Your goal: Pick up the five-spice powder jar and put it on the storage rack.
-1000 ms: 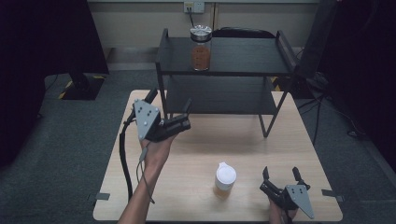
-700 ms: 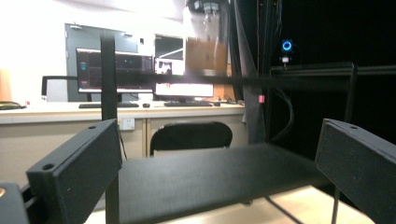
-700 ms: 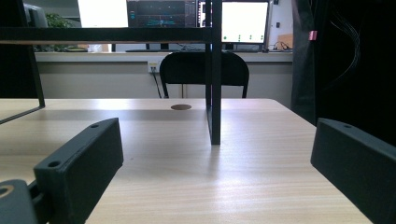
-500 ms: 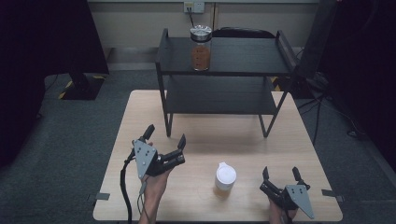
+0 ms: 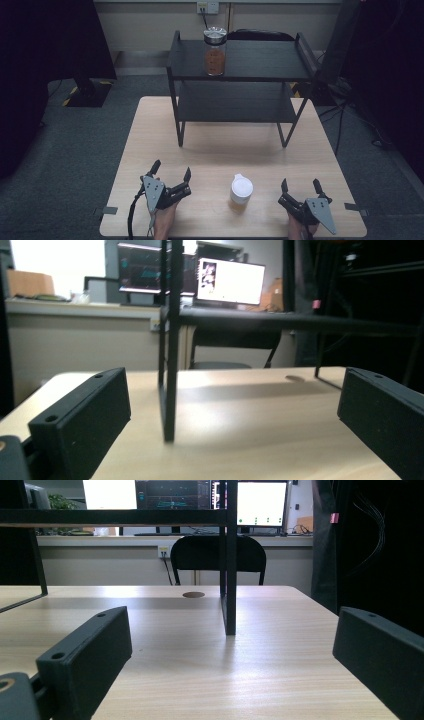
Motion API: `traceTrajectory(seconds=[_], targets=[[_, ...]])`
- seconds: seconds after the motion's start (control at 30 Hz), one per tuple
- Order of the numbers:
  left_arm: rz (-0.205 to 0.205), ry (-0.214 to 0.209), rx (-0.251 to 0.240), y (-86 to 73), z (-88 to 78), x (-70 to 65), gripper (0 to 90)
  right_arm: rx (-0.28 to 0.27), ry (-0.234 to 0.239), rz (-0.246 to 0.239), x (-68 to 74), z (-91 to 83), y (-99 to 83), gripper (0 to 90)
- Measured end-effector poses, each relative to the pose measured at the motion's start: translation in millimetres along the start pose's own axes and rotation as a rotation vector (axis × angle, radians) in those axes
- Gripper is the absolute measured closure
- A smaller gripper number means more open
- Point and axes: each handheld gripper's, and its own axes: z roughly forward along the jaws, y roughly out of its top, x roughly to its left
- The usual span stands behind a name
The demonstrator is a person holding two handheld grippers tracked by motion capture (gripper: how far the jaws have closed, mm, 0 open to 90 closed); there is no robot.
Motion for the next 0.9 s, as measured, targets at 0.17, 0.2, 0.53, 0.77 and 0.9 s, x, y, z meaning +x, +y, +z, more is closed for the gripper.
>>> traceTrajectory(seconds=[0.17,0.2,0.53,0.77,0.9], targets=[[0.009,0.016,0.026,-10.1,1.4,4.5,0.0,0.0,-0.003,0.0,0.6,0.0,0.0,0.9],[0.011,0.023,0.029,-11.4,1.8,4.5,0.0,0.0,-0.004,0.0,0.8,0.0,0.0,0.9],[0.018,0.047,0.034,-22.6,1.8,4.3,0.0,0.0,-0.005,0.0,0.9,0.0,0.0,0.9],[0.077,0.061,0.028,-24.7,2.2,-1.7,0.0,0.0,-0.004,0.0,0.7,-0.1,-0.1,0.9],[0.085,0.066,0.028,-24.8,2.2,-3.0,0.0,0.0,-0.004,0.0,0.7,-0.1,-0.1,0.8]])
